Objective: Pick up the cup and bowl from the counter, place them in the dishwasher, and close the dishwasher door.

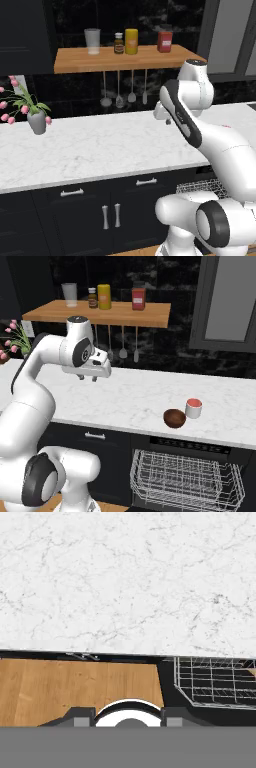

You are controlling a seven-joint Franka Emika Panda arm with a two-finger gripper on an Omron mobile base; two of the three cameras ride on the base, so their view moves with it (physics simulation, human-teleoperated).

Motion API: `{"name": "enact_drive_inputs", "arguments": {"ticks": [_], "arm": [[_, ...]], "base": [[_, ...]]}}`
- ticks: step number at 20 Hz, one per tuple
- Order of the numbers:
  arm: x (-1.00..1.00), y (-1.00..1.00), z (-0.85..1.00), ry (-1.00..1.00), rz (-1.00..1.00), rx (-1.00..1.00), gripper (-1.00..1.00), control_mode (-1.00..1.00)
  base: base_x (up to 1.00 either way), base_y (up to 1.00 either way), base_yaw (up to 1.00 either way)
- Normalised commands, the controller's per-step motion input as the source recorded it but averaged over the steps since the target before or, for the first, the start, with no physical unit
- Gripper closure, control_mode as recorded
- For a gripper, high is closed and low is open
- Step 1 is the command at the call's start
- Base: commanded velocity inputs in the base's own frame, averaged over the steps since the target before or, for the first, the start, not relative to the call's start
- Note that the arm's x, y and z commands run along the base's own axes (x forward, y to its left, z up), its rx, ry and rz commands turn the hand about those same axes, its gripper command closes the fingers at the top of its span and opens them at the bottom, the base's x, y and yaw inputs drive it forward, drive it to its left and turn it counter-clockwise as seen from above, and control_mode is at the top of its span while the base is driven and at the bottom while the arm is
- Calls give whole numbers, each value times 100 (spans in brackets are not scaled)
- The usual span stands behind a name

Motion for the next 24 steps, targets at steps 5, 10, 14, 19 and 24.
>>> {"name": "enact_drive_inputs", "arguments": {"ticks": [5,10,14,19,24], "arm": [[-14,0,-5,-2,-2,0,-100,-100],[-99,-16,-2,-14,-38,0,-100,-100],[-73,-66,0,-4,-45,0,-100,-100],[-51,-100,-10,-2,-22,4,-100,-100],[2,-93,-3,0,-3,1,-100,-100]], "base": [[0,0,0],[0,0,0],[0,0,0],[0,0,0],[0,0,0]]}}
